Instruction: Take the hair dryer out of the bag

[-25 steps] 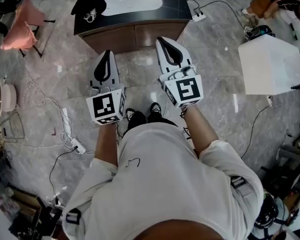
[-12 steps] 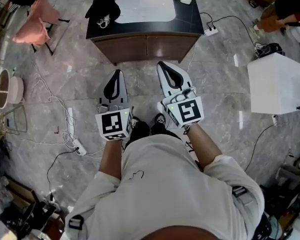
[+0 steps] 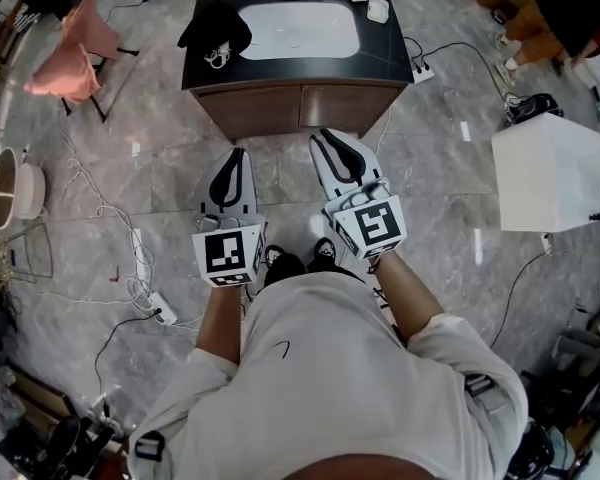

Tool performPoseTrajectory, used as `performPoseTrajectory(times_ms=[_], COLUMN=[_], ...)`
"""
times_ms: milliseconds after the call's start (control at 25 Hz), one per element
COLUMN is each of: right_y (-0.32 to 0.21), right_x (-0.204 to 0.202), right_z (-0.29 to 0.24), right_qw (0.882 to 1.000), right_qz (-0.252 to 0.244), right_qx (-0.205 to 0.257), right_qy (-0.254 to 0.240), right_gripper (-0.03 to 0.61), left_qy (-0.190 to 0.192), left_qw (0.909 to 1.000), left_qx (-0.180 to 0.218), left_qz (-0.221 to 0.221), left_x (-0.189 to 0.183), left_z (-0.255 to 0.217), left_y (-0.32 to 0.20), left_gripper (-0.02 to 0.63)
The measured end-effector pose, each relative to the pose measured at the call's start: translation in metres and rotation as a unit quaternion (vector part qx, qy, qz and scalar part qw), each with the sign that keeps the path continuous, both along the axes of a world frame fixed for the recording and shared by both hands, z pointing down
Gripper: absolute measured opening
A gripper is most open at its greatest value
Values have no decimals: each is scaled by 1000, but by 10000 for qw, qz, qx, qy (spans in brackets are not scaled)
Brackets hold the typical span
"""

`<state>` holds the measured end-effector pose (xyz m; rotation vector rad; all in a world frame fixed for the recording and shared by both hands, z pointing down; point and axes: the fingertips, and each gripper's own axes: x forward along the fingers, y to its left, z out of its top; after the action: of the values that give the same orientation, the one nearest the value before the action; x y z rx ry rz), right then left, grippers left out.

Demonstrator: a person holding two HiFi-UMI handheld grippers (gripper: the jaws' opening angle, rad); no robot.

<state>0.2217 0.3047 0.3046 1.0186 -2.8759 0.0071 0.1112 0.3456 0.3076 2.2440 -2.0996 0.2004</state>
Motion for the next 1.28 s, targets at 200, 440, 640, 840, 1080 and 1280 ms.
performPoseTrajectory(times_ms=[200,440,640,840,1080,1280], right_y=[5,8,9,4,-36,-102], right_x=[-14,-25,-49,-70,-88,-111], right_z=[4,14,11,18,31,42], right_qw=[9999,9995,9995,9994,9994,9996], right_qz=[68,62,118,101,77,-79], right_qx=[-37,-102,-36,-13,-86,-142], right_qy=[106,279,284,321,324,218], right_gripper=[86,87,87,87,89,87], left_qy=[62,204,225,137,130,53], left_qw=[9997,9994,9993,9993,9983,9983], left_qx=[-102,-217,-236,-255,-495,-569], left_qz=[198,167,159,229,262,98], left_x=[-10,-20,-45,-67,-79,-99], left_z=[7,22,26,30,49,57], left_y=[2,12,18,8,-26,-88], left_gripper=[102,107,106,101,100,100])
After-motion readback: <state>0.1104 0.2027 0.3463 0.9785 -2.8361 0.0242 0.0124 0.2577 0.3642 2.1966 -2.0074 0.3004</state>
